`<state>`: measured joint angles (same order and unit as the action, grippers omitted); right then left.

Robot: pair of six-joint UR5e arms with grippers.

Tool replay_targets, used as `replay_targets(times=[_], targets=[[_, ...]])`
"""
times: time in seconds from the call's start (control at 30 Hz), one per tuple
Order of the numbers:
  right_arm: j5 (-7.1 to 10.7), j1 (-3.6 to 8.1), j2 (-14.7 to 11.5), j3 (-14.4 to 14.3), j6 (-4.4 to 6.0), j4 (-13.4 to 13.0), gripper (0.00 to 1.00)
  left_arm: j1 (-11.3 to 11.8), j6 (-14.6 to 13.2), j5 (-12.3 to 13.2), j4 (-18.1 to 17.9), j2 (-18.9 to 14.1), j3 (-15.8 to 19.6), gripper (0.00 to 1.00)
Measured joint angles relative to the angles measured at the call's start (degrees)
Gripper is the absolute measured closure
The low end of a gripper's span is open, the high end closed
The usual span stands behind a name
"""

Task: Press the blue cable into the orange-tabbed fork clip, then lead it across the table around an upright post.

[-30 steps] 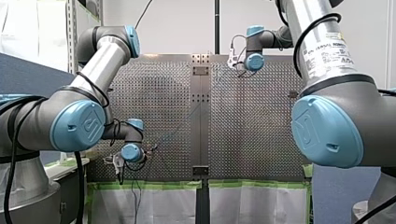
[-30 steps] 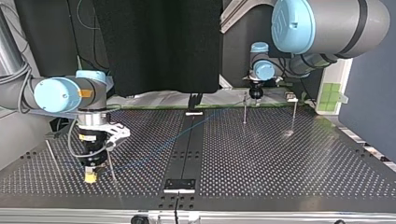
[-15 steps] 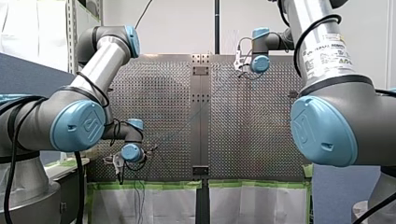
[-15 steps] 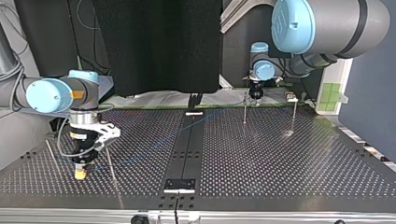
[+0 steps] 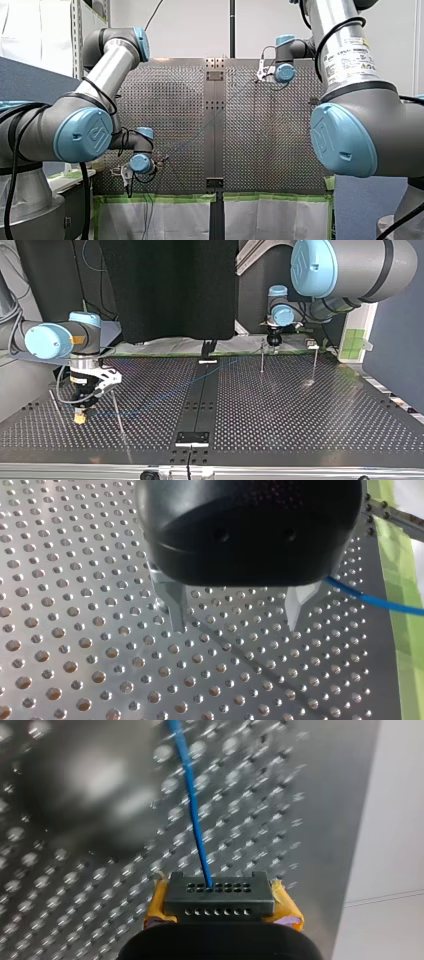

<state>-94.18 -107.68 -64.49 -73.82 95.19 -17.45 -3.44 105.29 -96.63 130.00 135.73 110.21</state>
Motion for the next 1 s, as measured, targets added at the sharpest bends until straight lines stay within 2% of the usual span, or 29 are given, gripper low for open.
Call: replay_targets(times=[0.2, 0.37, 0.57, 0.8, 1.0], targets=[[-0.49, 0.43, 0.07, -2.96, 0.01, -0.33, 1.00, 0.00, 0.00, 0.00, 0.00, 0.00, 0.00, 0.03], [-0.64, 0.27, 0.12, -5.55, 0.00, -1.38, 1.00, 0.00, -0.02, -0.20, 0.00, 0.00, 0.00, 0.03], [-0.66, -0.05, 0.30, -8.86, 0.18, -4.37, 1.00, 0.00, -0.22, -1.03, 0.00, 0.00, -0.01, 0.03], [-0.76, 0.33, 0.54, -13.04, 0.58, -8.55, 1.00, -0.03, -0.45, -1.48, 0.00, 0.00, -0.01, 0.03], [-0.92, 0.22, 3.00, -16.51, 0.79, -12.00, 1.00, -0.16, -0.62, -1.73, 0.00, 0.00, -0.01, 0.03]])
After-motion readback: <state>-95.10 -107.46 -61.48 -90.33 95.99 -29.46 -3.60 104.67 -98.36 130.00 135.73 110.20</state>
